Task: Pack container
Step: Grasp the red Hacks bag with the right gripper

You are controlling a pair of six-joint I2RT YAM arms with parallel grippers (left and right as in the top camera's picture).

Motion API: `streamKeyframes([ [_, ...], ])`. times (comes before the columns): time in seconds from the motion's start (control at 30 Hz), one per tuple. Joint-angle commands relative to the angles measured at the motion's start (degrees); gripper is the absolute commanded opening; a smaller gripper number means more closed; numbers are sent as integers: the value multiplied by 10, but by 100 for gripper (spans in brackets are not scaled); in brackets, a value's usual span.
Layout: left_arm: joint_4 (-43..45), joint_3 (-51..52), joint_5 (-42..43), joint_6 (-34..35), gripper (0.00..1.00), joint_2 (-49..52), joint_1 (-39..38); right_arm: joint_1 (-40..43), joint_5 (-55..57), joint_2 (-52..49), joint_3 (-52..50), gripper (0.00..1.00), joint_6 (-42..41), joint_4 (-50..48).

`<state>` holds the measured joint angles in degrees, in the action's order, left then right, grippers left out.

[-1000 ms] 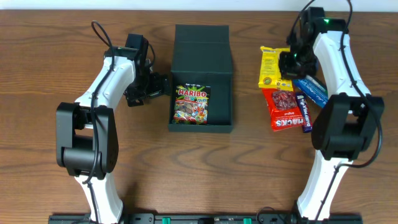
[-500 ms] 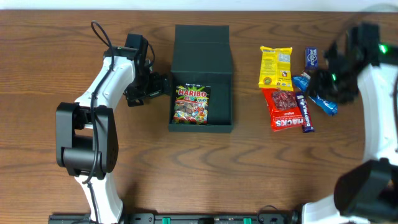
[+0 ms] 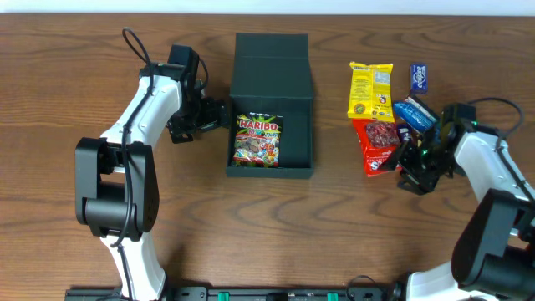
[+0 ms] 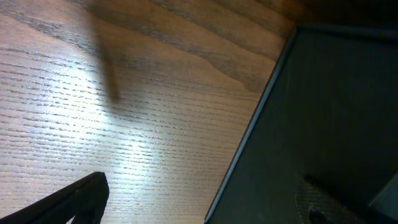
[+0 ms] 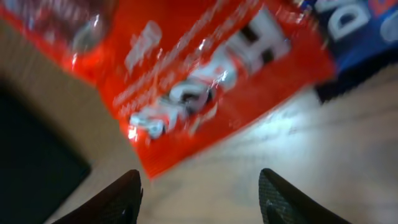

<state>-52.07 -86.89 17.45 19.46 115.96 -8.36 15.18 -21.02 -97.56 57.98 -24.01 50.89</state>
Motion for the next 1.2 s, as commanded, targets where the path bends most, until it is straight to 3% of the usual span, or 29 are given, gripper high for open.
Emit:
streamKeyframes([
  [0.0,-1,-3,1,-8,98,1,1,4,17,2,-13,60,-78,-34],
  [0.13,-1,-3,1,-8,97,1,1,4,24,0,-31,55,-114,-93],
  [0.27,-1,-3,1,-8,98,1,1,3,24,-1,-34,43,-125,-130],
  [0.43,-1,-3,1,-8,98,1,1,-3,28,-27,-34,1,-129,-149],
  [0.77,-1,-3,0,-8,98,1,5,-5,-5,-21,25,1,-100,-122],
  [1.0,-1,-4,0,-8,98,1,21,-44,-28,24,163,1,-39,-54],
  [1.17,-5,-12,0,-8,98,1,38,-116,-94,34,298,1,52,-33],
])
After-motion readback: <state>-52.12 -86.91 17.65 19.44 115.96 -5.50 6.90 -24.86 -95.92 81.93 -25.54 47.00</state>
